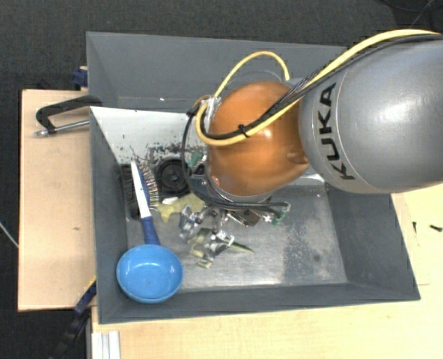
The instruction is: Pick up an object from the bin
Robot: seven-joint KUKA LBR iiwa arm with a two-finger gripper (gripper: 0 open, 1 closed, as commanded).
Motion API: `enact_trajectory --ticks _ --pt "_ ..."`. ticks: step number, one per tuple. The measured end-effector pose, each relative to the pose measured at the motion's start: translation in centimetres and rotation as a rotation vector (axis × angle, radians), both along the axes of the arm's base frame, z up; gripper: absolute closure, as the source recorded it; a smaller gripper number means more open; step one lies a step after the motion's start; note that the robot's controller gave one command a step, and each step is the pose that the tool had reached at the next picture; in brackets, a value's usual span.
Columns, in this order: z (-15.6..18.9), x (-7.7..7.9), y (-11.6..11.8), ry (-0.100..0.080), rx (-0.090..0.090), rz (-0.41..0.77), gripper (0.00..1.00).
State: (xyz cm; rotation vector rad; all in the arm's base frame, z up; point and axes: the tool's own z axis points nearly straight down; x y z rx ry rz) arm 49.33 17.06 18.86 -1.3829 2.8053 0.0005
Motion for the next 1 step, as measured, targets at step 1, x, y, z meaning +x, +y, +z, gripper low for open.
enact_trajectory --ticks 1 --pt "5.34 0.25 -0.24 0.001 -0.001 0.005 1.00"
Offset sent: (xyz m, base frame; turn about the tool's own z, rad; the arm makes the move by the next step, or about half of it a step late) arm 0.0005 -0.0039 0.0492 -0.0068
